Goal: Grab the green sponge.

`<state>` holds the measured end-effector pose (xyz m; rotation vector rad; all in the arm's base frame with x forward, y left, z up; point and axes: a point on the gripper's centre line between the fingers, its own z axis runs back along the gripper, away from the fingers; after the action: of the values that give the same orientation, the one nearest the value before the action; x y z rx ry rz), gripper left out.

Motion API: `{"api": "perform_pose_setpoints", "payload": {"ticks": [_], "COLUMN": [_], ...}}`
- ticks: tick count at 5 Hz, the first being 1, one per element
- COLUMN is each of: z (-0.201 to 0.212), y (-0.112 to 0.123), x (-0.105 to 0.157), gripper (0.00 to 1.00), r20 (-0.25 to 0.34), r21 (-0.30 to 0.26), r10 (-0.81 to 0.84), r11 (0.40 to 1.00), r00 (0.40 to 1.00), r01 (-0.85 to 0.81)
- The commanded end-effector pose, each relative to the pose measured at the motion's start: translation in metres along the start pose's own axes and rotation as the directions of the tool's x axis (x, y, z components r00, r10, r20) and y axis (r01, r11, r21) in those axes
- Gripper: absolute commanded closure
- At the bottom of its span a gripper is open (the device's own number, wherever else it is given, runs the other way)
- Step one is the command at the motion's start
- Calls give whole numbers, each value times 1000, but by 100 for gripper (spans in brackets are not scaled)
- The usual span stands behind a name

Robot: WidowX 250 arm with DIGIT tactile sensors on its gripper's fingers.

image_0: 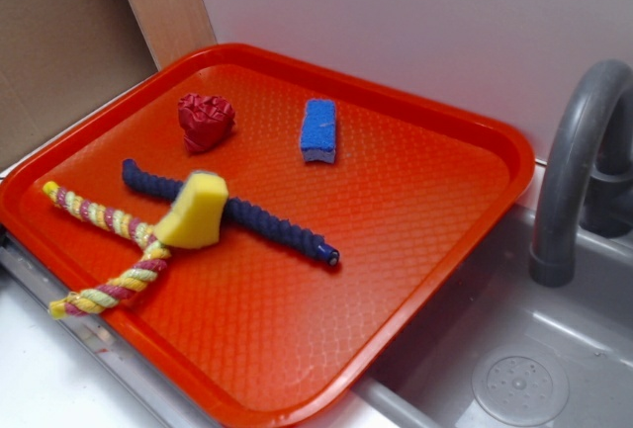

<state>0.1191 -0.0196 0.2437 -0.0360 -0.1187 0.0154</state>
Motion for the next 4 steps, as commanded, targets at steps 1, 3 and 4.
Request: {"api": "perform_pose_setpoints", "payload": {"ticks": [1,3,4], "z": [0,-22,-39], "y": [0,-61,-89], "x": [0,8,5], "gripper": [0,0,0], "r20": [0,67,85], "r21": [0,-51,-113], "r10": [0,-149,-234], "r11": [1000,987,964], "r00": [1000,987,969], "r01": [0,152,242]}}
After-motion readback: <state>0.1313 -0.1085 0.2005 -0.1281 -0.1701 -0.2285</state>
